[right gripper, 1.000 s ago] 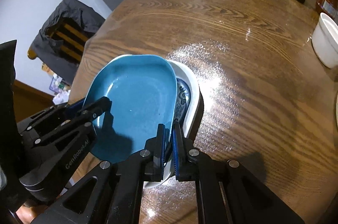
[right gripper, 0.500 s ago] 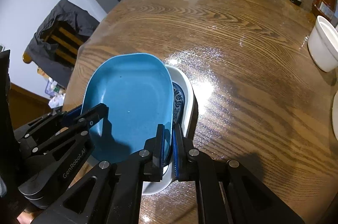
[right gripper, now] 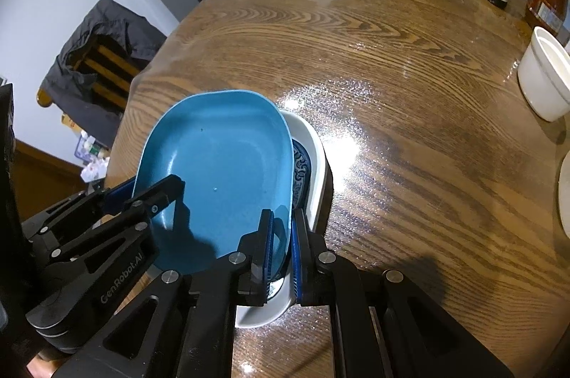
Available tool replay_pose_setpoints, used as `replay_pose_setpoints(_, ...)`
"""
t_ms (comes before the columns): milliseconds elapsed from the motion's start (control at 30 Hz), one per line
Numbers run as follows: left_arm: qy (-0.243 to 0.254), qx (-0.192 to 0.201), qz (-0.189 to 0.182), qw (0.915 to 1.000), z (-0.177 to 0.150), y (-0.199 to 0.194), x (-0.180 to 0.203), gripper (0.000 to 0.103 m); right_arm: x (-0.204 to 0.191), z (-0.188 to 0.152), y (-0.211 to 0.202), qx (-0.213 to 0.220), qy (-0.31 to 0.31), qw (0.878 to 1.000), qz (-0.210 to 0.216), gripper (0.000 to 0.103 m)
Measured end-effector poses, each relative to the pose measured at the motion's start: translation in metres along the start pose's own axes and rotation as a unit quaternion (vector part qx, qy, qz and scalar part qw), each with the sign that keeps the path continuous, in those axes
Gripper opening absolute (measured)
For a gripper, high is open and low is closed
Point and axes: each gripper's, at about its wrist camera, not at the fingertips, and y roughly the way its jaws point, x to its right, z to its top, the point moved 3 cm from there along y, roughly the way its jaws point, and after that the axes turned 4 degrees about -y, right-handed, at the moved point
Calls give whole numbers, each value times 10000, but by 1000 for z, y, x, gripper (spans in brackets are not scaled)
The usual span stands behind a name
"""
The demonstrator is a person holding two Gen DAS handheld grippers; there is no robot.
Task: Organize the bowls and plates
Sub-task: 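Lower the teal dish onto the stacked plates and open both grippers, then move both grippers toward the large white bowl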
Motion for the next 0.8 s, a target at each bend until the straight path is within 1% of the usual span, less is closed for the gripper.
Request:
replay_pose_setpoints(33, 15, 4, 6, 10000, 0, -1, 1, 29, 0, 0, -1, 11, -10, 10000, -17, 8)
replay_pose_setpoints(133, 34, 2, -30, 10000, -1, -2, 4, 37, -1, -1, -2, 4, -37, 10000, -39, 8)
replay_pose_setpoints(200, 44, -9, -66, 10000, -1, -3, 5, 44, -2, -1, -3, 13, -40, 10000, -46, 8)
replay_pose_setpoints(333, 70, 45, -43, 10000, -1, -7, 6, 53, -2, 0, -8, 86, -42, 9999, -62, 9)
replay_pose_setpoints(367, 77, 87, 30, 9999, 0, -9, 5, 60, -2, 0, -9, 101, -34, 9999, -58, 9)
replay_pose_setpoints(400, 80, 140, 93, 9998, 0, -10, 4, 64, -2, 0, -10, 114, -26, 9999, -58, 9)
replay_pose_setpoints(467, 51, 187, 121, 9997, 1, -13, 1, 65, -2, 0, -11, 130, -18, 9999, -66, 10)
replay_pose_setpoints(533, -15, 194, 123, 9997, 2, -14, -2, 65, -1, -1, -13, 154, -12, 9999, -67, 13)
replay_pose_setpoints(567, -50, 195, 137, 9997, 2, -14, -4, 66, -1, -1, -14, 166, 0, 9999, -39, 18)
replay_pose_setpoints(600, -77, 198, 136, 9997, 2, -15, -4, 68, -1, -1, -15, 184, 16, 9998, -18, 26)
replay_pose_setpoints(633, -106, 205, 119, 9997, 2, -16, -4, 68, 0, -1, -17, 205, 19, 9998, -12, 31)
replay_pose_setpoints(667, -133, 213, 97, 9996, 3, -18, -3, 70, 0, -2, -19, 237, 19, 9997, -14, 42)
replay_pose_setpoints(733, -145, 270, 90, 9995, 4, -22, 2, 72, 2, -3, -26, 357, 17, 9993, -55, 44)
replay_pose_setpoints(800, -131, 346, 70, 9993, 7, -27, 10, 78, 7, -3, -35, 461, 24, 9989, -102, 45)
